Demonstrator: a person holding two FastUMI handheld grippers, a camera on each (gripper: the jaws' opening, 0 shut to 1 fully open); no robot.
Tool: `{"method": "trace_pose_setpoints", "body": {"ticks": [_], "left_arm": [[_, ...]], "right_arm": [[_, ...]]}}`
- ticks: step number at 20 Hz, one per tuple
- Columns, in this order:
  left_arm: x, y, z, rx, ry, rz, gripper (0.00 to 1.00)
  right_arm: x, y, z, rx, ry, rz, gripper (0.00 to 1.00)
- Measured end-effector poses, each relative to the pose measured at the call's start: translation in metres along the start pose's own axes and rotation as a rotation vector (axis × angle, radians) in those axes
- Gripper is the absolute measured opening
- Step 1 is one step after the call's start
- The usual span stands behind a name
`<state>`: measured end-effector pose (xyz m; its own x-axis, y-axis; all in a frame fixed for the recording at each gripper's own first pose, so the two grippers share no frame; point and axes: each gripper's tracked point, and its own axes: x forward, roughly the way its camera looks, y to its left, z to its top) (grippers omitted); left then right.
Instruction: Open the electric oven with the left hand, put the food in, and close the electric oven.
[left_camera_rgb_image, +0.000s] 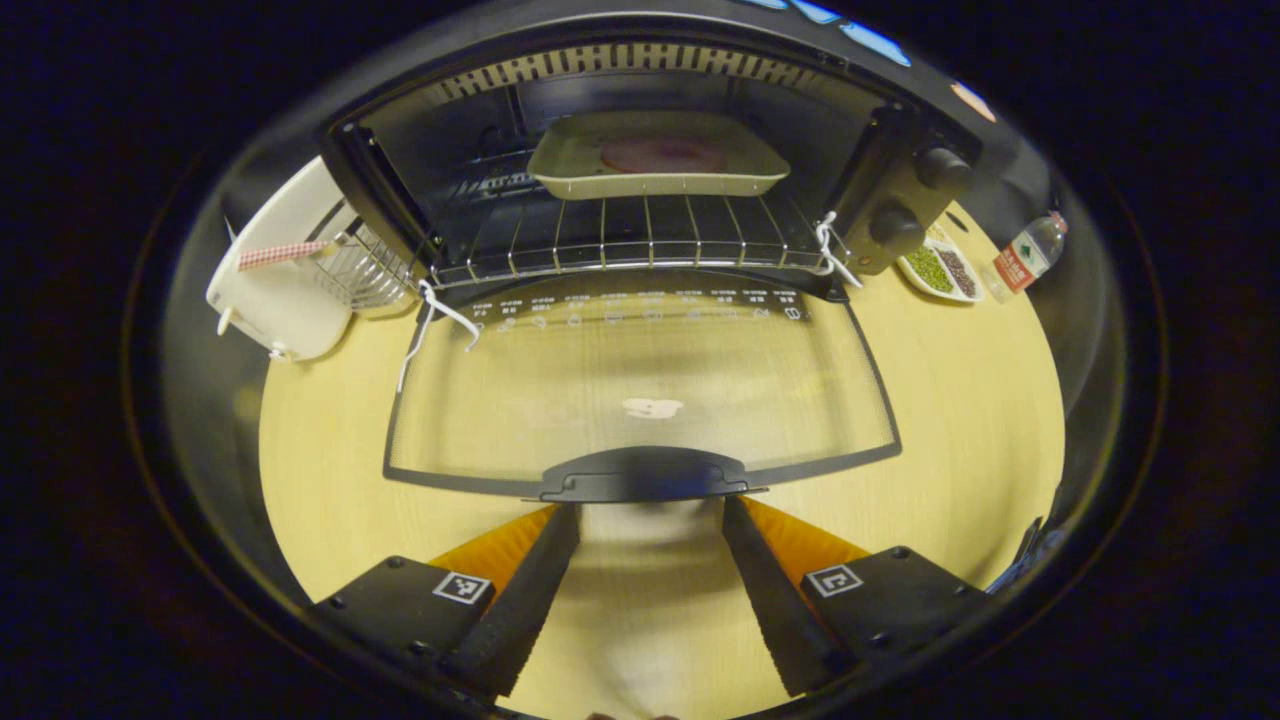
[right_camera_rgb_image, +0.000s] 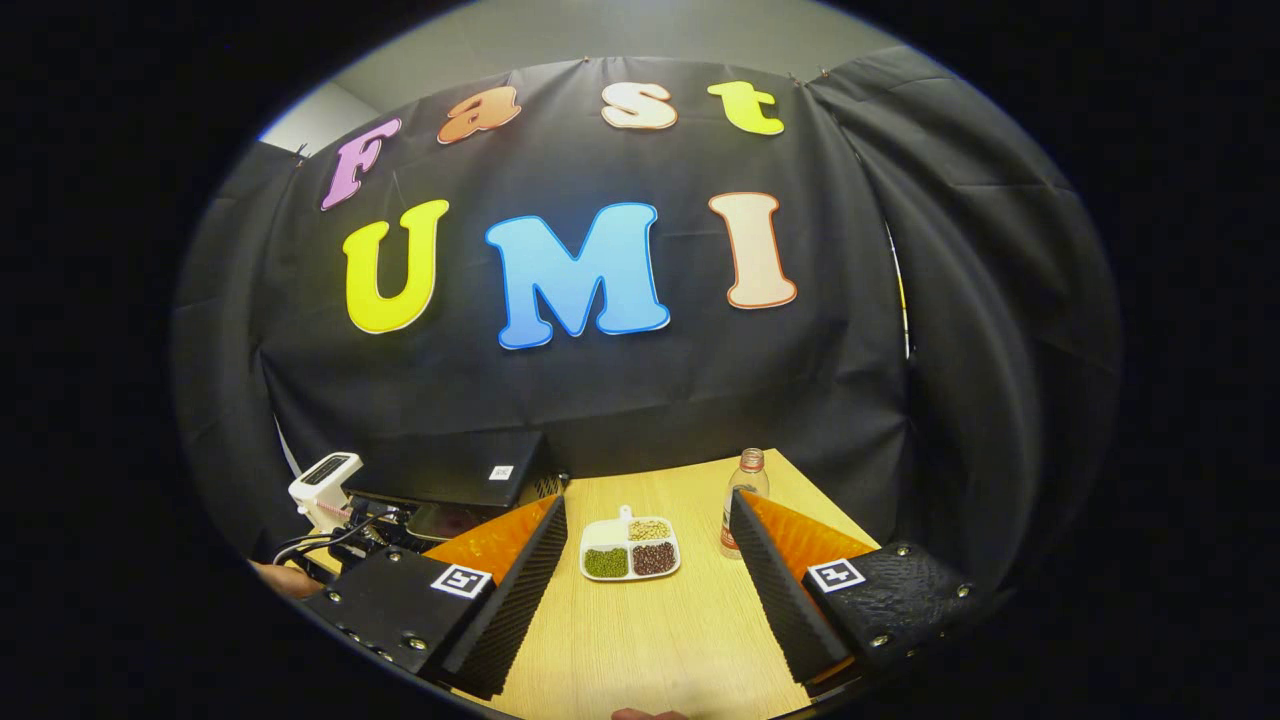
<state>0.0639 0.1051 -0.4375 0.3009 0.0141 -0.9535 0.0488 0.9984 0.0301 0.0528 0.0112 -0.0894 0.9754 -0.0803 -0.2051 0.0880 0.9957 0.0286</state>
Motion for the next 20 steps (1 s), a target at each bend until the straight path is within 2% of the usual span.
{"method": "trace_pose_setpoints", "body": {"ticks": [5,12,20], "left_arm": [[-0.005,0.000,0.001,0.002,-0.008,0.001,1.00],[-0.059,-0.001,0.017,0.004,-0.163,-0.001,0.98],[-0.080,0.002,0.046,0.033,-0.267,0.032,0.98]], "right_arm": [[-0.001,0.007,0.003,-0.012,-0.007,0.012,0.99],[-0.003,0.020,0.000,-0.008,-0.006,0.044,0.99],[-0.007,0.018,0.005,-0.008,-0.019,0.044,0.99]]}}
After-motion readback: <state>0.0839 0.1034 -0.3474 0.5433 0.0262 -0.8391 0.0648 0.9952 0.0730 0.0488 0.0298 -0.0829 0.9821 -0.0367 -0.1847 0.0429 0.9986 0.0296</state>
